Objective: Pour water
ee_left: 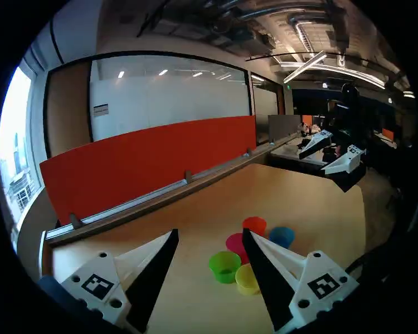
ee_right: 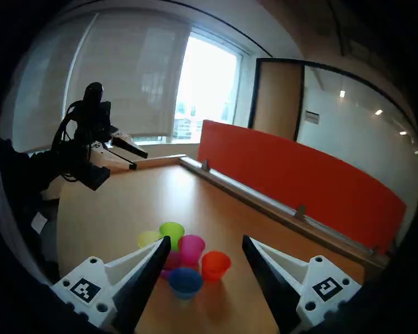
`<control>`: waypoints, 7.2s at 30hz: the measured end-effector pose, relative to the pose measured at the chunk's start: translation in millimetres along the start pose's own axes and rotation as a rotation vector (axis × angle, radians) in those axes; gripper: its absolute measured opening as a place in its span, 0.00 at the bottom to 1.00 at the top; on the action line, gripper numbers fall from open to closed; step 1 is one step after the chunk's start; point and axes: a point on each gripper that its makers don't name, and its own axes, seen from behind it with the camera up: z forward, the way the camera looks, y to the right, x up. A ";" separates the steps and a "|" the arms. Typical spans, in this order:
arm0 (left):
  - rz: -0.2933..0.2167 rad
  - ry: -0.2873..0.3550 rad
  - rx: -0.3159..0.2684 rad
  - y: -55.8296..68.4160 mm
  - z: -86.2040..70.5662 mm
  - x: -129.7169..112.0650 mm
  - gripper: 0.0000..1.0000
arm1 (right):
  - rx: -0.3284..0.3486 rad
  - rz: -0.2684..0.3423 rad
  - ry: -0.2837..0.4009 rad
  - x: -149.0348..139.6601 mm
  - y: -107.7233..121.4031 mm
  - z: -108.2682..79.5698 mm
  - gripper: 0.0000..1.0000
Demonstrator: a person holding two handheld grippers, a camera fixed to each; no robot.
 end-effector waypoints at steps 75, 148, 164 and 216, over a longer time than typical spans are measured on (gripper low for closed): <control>0.128 -0.239 -0.240 8.6 86.1 -118.9 0.84 | 0.201 -0.022 -0.218 -108.3 -20.3 59.9 0.99; 0.152 -0.331 -0.313 30.5 119.9 -180.0 0.84 | 0.241 -0.003 -0.325 -183.1 -33.4 88.7 0.99; 0.166 -0.341 -0.328 32.9 131.3 -182.6 0.84 | 0.255 -0.002 -0.328 -192.0 -35.7 103.5 0.99; 0.181 -0.354 -0.375 47.3 161.6 -189.2 0.84 | 0.280 -0.017 -0.330 -204.8 -46.2 131.9 0.99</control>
